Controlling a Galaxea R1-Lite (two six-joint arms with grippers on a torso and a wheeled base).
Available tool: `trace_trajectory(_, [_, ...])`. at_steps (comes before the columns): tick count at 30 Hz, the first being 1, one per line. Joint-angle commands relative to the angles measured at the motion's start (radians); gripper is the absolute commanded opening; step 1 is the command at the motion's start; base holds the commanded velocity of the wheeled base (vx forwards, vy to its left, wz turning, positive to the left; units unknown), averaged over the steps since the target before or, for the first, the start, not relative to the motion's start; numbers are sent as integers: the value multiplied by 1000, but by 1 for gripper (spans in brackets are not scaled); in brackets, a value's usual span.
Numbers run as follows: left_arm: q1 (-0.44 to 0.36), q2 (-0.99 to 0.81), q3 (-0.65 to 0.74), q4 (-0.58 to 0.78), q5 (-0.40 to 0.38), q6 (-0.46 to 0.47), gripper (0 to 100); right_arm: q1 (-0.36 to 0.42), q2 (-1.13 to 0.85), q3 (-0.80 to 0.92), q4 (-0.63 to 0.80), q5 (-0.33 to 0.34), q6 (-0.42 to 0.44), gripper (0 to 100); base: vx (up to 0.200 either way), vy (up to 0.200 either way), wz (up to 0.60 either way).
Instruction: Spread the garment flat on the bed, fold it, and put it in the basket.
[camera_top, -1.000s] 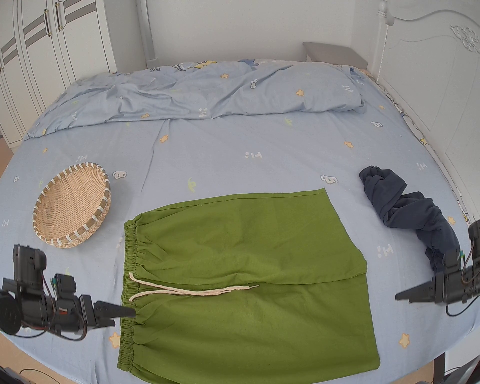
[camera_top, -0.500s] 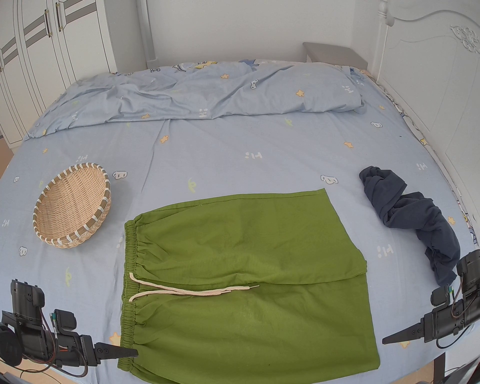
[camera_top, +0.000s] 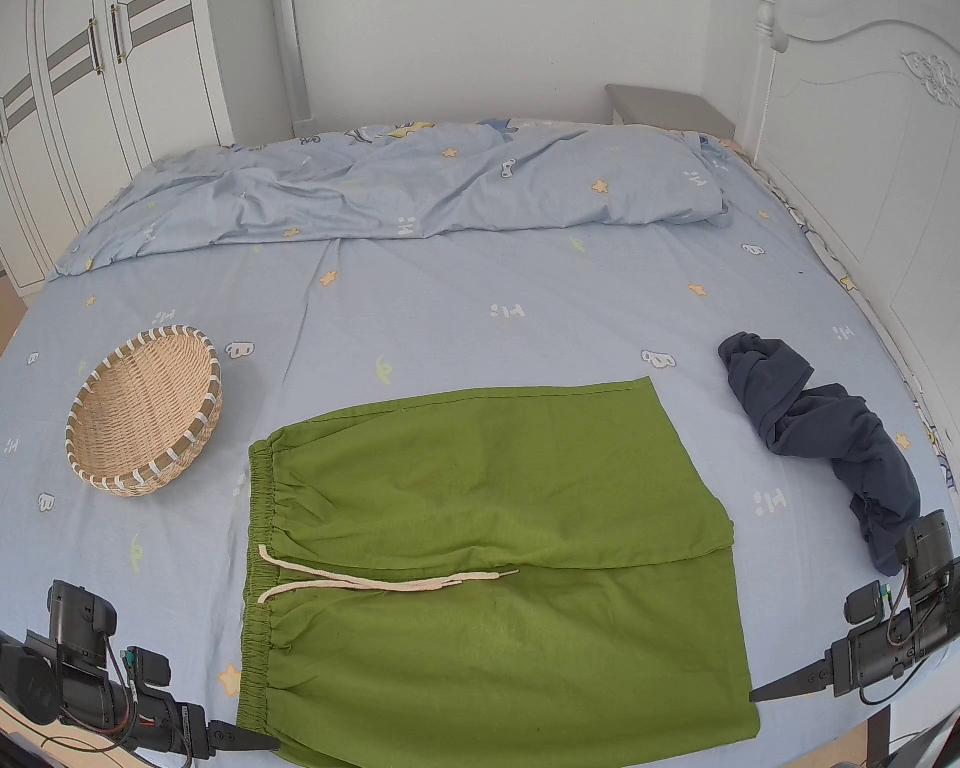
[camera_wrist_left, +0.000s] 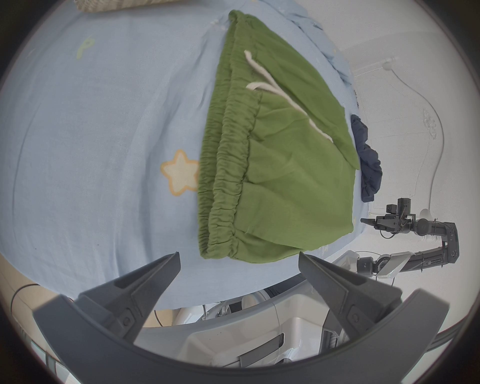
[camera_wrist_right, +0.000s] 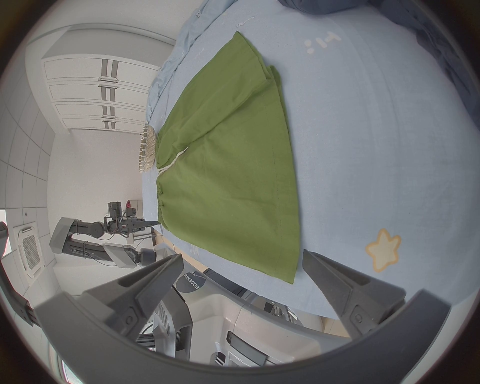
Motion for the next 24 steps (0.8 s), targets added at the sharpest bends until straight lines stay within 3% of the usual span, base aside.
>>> trace_trajectory(1, [-3, 69, -11, -2, 3, -1, 100, -1, 23, 3, -1, 1, 0, 100, 0, 0, 0])
trace_trajectory(7, [-12, 115, -13, -30, -36, -5, 100, 0, 22, 7, -6, 1, 0, 100, 0, 0, 0])
trace_trajectory(11, [-6, 185, 0, -125, -65, -13, 100, 0, 15, 15, -10, 1, 0, 100, 0, 0, 0])
trace_trajectory(19, [-6, 261, 4, -209, -70, -13, 100, -3, 17, 15, -10, 1, 0, 100, 0, 0, 0])
trace_trajectory(20, [-6, 261, 4, -209, -70, -13, 0, -1, 20, 15, -9, 1, 0, 100, 0, 0, 0])
trace_trajectory(24, [-3, 253, 4, -209, -71, -13, 0, 6, 26, 26, -17, 1, 0, 100, 0, 0, 0])
